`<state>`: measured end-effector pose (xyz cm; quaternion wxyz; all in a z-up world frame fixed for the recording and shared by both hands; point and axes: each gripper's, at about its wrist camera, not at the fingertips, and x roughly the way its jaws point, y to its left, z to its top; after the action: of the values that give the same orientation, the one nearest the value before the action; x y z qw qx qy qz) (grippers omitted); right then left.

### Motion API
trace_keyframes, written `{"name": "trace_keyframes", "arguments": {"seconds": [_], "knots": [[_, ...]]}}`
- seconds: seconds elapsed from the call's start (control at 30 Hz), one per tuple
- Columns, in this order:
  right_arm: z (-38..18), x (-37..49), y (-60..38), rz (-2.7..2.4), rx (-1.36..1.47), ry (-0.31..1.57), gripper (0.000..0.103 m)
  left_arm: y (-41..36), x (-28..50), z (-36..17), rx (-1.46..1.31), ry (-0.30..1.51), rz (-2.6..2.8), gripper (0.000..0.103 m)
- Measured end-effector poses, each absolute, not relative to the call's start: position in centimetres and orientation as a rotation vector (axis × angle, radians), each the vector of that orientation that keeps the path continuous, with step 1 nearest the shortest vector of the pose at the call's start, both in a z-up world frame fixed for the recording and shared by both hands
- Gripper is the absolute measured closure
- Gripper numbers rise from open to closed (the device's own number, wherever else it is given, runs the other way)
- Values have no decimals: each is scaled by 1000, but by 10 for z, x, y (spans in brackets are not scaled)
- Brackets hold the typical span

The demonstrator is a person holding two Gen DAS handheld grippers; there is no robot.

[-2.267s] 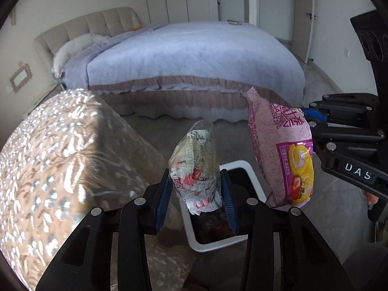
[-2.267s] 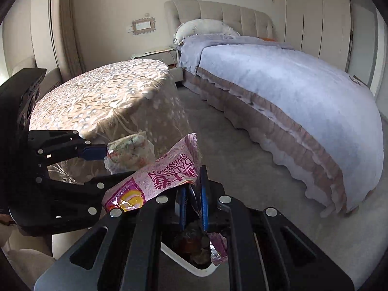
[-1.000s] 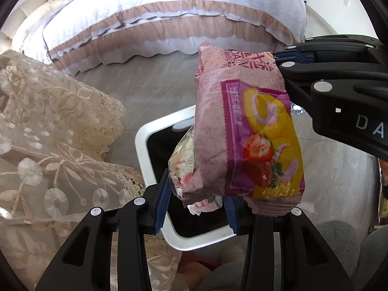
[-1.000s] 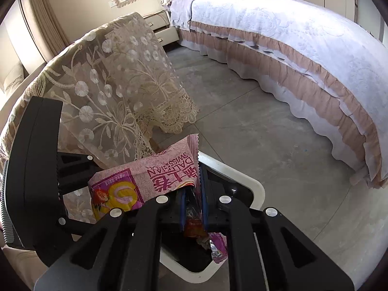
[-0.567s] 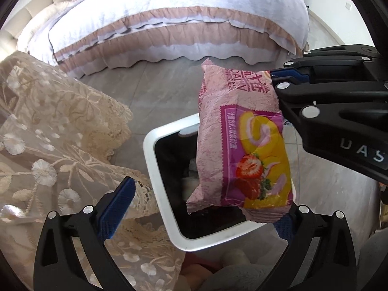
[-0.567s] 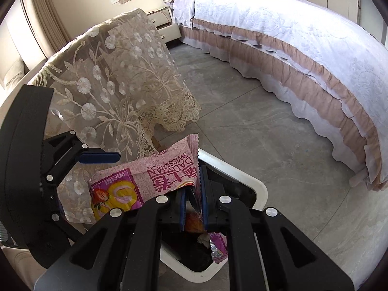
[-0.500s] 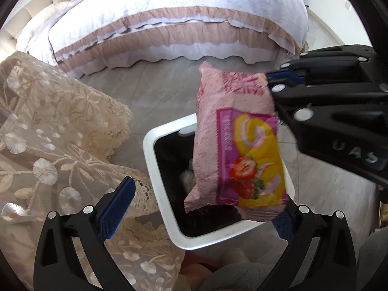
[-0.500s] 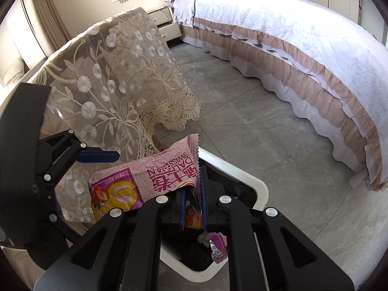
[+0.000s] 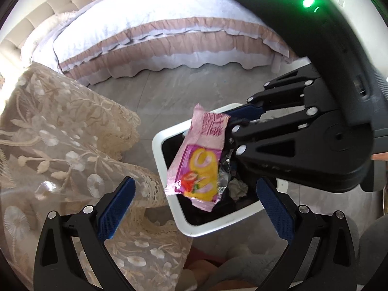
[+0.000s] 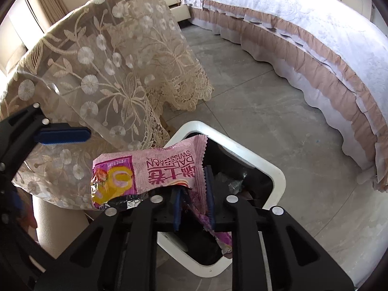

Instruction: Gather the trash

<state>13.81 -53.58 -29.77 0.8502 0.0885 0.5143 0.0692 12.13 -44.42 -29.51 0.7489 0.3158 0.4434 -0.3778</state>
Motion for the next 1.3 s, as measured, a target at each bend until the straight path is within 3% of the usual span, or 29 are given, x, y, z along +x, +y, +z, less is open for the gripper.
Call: {"name": "trace_keyframes", "arguments": {"seconds": [0.07, 0.2, 0.23, 0.87, 1.3], "knots": [[-302, 139, -533, 155, 181, 1104, 48, -444, 122, -292, 687, 962, -827, 5], [-311, 143, -532, 169, 204, 1142, 16, -441, 118, -289, 695, 949, -832, 5], [-312, 144, -533, 167, 212, 1149, 4, -440, 118, -288, 691, 950, -834, 5], [-281, 133, -526, 134, 166, 1109, 4, -424, 102, -266, 648, 896, -833, 5], [-182, 96, -506, 89, 65, 874, 4, -391, 69, -203, 565, 712, -831, 5]]}}
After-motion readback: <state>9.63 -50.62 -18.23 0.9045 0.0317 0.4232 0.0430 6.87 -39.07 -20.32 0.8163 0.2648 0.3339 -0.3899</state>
